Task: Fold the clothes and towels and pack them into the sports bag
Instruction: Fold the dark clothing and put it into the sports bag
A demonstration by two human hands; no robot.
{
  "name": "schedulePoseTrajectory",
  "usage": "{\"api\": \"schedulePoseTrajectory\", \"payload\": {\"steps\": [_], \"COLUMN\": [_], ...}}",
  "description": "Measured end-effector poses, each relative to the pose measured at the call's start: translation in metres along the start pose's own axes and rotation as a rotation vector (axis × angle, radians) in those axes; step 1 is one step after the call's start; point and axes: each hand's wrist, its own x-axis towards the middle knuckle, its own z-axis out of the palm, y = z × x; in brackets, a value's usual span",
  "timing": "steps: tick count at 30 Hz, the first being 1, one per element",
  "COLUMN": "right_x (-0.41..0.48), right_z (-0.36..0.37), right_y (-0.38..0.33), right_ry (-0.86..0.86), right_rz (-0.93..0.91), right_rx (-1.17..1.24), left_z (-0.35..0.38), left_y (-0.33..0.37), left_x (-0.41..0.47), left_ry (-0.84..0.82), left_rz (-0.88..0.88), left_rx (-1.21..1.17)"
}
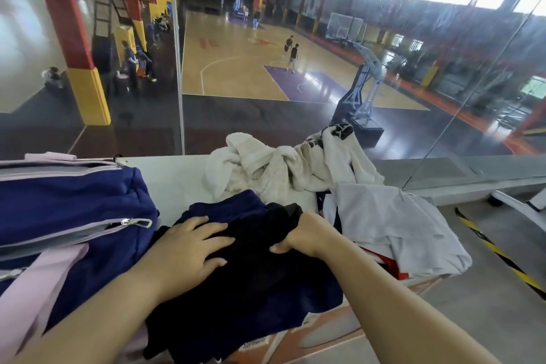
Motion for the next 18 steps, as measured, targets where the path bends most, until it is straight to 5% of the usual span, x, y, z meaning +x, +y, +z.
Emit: {"api": "schedulePoseTrajectory", "payload": {"steps": [11, 18], "right_x": [0.007, 0.000], "right_z": [-0.003, -0.026], "right_y": [0.006, -0.020], "right_ry": [0.101, 0.516], "right_rz": [-0.180, -0.509], "right_rx": [-0.127, -0.640], "left_z": [-0.020, -0.033], "left_y": [0.019, 0.025], "left_x": [-0.005, -0.022], "left_ry": [-0.214, -0.291], "left_rz": [-0.140, -0.055], "left_rx": [-0.108, -0.232]}}
